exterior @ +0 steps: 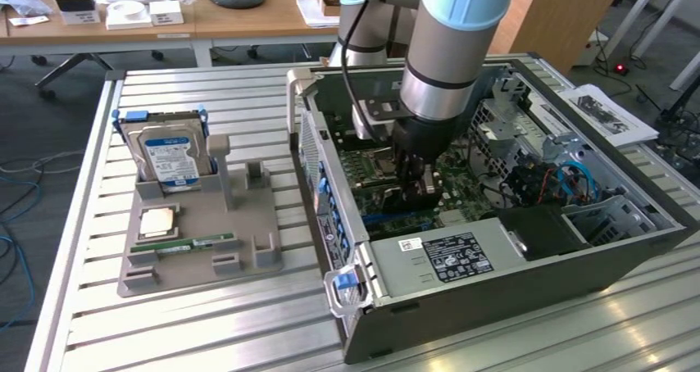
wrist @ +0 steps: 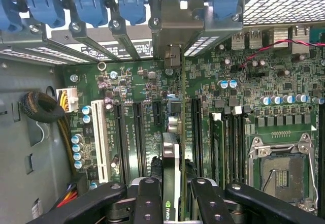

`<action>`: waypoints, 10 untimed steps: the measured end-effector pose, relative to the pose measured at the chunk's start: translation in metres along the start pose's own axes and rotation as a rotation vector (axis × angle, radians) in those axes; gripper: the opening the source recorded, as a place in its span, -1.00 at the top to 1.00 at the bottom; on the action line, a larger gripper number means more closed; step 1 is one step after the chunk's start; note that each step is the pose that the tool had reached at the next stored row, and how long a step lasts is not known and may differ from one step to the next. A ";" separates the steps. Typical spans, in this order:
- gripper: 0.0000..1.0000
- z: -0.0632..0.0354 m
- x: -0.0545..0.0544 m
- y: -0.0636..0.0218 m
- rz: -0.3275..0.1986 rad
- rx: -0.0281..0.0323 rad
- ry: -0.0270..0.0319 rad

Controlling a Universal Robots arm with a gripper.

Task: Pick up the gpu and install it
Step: 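Insert the gpu into the slot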

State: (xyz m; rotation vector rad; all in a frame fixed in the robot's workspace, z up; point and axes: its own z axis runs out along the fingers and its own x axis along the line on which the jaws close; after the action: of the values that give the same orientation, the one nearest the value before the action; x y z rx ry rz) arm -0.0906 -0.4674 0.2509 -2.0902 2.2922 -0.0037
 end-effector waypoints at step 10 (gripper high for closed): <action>0.47 -0.0008 0.000 0.0001 0.000 -0.0001 -0.0012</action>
State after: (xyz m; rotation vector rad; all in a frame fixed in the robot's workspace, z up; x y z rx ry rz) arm -0.0908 -0.4674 0.2517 -2.0900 2.2913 -0.0024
